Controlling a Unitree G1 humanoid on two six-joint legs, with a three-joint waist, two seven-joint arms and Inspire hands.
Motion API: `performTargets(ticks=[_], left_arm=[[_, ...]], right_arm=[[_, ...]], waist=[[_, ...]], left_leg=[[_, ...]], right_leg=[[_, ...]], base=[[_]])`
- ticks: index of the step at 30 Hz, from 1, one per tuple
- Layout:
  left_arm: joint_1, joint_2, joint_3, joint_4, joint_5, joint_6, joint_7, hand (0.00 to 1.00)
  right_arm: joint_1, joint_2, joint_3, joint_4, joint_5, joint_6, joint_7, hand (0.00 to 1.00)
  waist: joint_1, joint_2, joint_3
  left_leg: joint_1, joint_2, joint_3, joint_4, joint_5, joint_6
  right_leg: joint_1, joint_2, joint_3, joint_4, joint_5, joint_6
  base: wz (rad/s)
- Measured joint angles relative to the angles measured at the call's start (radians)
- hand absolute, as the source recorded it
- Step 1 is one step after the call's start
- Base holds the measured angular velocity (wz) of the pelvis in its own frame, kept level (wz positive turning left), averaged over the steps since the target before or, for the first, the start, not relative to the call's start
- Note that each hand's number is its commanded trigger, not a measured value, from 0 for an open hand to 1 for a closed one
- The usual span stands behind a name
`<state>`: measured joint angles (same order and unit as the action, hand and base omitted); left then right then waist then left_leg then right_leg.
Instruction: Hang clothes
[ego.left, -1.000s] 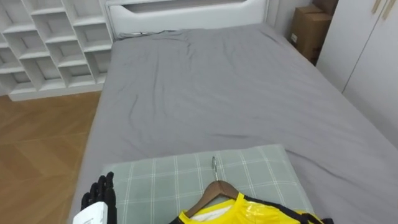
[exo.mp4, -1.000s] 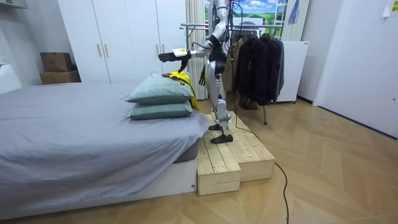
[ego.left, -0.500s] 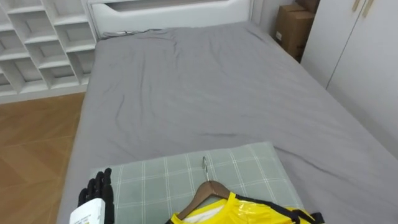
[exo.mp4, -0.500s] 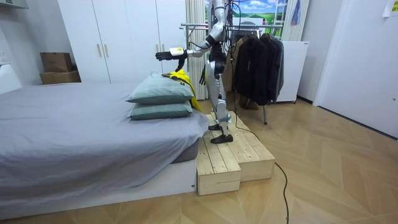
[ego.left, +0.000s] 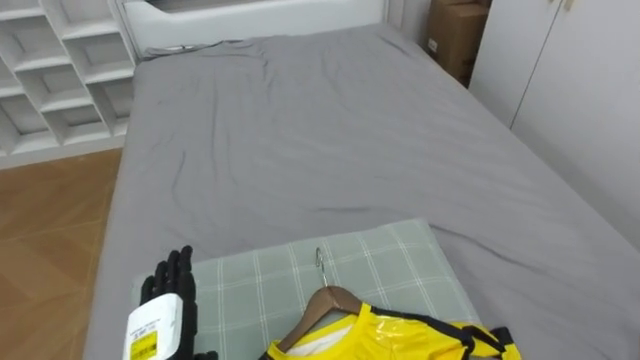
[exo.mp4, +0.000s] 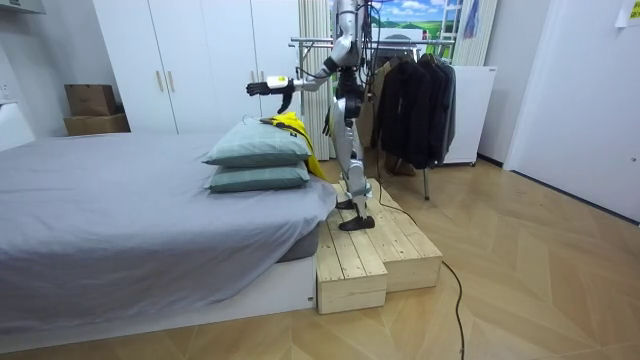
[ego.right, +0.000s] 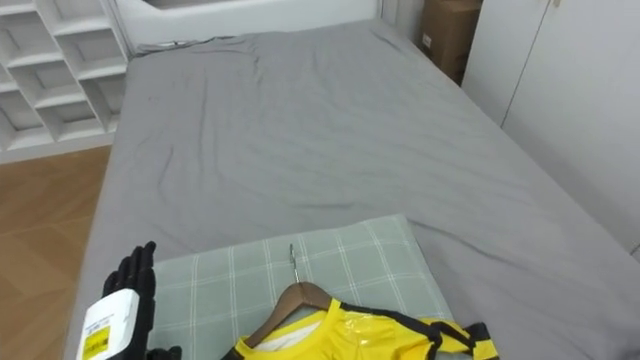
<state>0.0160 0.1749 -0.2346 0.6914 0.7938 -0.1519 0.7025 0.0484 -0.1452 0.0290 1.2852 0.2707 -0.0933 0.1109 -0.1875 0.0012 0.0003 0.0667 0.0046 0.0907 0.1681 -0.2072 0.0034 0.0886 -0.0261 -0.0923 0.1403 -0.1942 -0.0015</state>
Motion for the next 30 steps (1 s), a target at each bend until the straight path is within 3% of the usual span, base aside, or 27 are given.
performTargets(ticks=[7,10,18,30], left_arm=[[-0.010,-0.004,-0.063,0.002,-0.006,-0.002,-0.071,0.00],[-0.009,-0.006,-0.075,0.002,-0.008,-0.001,-0.089,0.00],[-0.009,-0.003,-0.128,0.005,-0.016,0.000,-0.156,0.00],[-0.008,0.000,-0.131,0.004,-0.013,0.022,-0.253,0.00]], right_arm=[[-0.001,0.000,0.009,0.001,0.018,0.000,-0.009,0.00],[0.003,0.001,0.018,0.002,0.061,0.000,-0.012,0.00],[0.005,0.002,0.025,0.002,0.084,0.007,-0.031,0.00],[0.006,0.002,0.025,0.004,0.074,0.009,-0.036,0.00]], waist=[[-0.002,-0.002,0.0036],[-0.003,-0.003,0.0091],[-0.004,-0.002,0.0087],[-0.002,-0.001,0.0053]], left_leg=[[0.003,0.001,0.002,-0.001,0.000,0.000],[0.013,0.001,0.002,-0.004,0.000,0.000],[0.013,0.000,0.002,-0.004,0.000,0.000],[0.013,0.000,0.000,-0.003,0.000,0.000]], right_leg=[[0.001,0.001,0.003,-0.003,0.000,0.000],[0.011,0.001,0.003,-0.004,0.000,0.000],[0.012,0.000,0.000,-0.004,0.000,0.000],[0.013,0.000,-0.002,-0.002,0.000,0.000]], base=[[0.00],[0.00],[0.00],[0.00]])
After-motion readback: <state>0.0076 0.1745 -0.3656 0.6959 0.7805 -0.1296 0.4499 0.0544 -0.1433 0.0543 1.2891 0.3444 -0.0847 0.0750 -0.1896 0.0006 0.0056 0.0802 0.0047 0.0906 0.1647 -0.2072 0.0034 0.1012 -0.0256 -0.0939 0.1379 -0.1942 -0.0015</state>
